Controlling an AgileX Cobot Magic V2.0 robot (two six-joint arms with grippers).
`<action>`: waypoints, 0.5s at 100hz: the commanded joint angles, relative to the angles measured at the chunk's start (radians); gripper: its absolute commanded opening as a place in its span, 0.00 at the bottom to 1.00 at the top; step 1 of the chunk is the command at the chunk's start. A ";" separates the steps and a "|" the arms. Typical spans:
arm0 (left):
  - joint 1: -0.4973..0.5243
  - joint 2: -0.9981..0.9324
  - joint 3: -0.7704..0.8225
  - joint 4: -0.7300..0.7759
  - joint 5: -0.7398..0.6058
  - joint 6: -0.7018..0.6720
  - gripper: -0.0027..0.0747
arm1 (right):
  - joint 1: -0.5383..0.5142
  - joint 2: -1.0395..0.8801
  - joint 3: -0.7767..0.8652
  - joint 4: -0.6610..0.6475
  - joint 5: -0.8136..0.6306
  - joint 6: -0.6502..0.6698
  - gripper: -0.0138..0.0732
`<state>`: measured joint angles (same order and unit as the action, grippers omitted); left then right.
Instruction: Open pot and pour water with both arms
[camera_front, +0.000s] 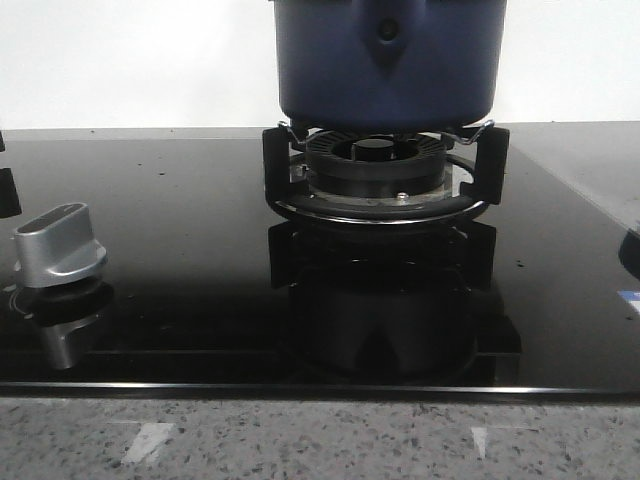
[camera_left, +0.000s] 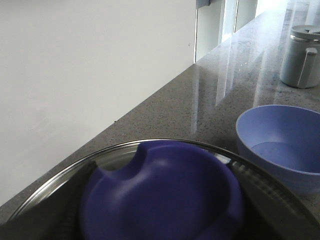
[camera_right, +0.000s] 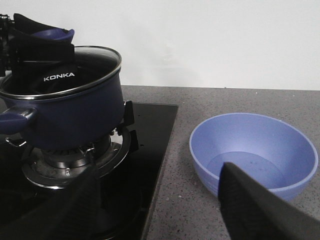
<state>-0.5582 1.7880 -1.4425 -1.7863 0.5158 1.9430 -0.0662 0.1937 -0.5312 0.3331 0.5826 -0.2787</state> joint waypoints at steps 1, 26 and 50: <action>-0.003 -0.055 -0.042 -0.086 0.048 -0.019 0.31 | 0.000 0.023 -0.022 0.013 -0.073 -0.006 0.68; -0.003 -0.055 -0.044 -0.086 0.048 -0.019 0.44 | 0.000 0.023 -0.022 0.013 -0.071 -0.006 0.68; -0.003 -0.055 -0.044 -0.086 0.048 -0.019 0.44 | 0.000 0.023 -0.022 0.013 -0.071 -0.006 0.68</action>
<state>-0.5582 1.7880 -1.4425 -1.7863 0.5158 1.9350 -0.0662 0.1937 -0.5312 0.3331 0.5826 -0.2787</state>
